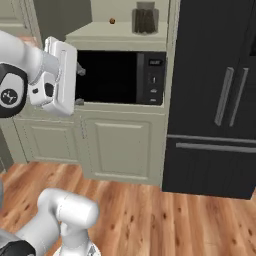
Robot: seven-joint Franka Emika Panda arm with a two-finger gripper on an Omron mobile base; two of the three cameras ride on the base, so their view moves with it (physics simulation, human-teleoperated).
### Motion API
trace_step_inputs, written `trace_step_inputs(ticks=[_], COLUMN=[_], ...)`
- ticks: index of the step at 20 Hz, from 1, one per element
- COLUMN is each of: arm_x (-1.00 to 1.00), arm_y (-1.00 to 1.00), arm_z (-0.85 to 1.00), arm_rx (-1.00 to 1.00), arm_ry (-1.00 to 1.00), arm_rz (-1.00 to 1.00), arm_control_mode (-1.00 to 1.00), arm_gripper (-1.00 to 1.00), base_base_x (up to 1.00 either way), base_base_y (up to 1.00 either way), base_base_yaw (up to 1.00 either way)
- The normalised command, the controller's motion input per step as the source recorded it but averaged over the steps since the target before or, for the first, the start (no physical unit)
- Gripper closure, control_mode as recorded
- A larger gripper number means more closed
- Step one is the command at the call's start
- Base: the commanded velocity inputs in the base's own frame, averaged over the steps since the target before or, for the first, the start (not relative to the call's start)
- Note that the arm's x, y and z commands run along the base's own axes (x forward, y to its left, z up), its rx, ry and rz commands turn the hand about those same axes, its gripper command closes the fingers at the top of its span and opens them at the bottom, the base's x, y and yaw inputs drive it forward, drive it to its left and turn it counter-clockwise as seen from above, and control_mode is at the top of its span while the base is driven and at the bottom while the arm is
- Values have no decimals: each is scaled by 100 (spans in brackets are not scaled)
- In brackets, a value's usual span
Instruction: Pick the jar and jar from the dining table and place them in the open cabinet. Close the cabinet after placing the objects.
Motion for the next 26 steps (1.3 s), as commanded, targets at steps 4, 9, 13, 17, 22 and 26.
trace_step_inputs(ticks=[4,9,13,17,22,26], arm_x=[0,0,0,0,0,0], arm_y=[0,0,0,0,0,0], arm_z=[0,0,0,0,0,0], arm_rx=[0,0,0,0,0,0], arm_ry=[0,0,0,0,0,0], arm_rz=[0,0,0,0,0,0], arm_control_mode=[100,100,100,100,100,100], arm_gripper=[-100,-100,-100,-100,-100,-100], base_base_x=[-100,-100,-100,-98,-97,-98], base_base_y=[5,8,1,0,0,0], base_base_yaw=[-35,-40,-42,-43,-43,-43])
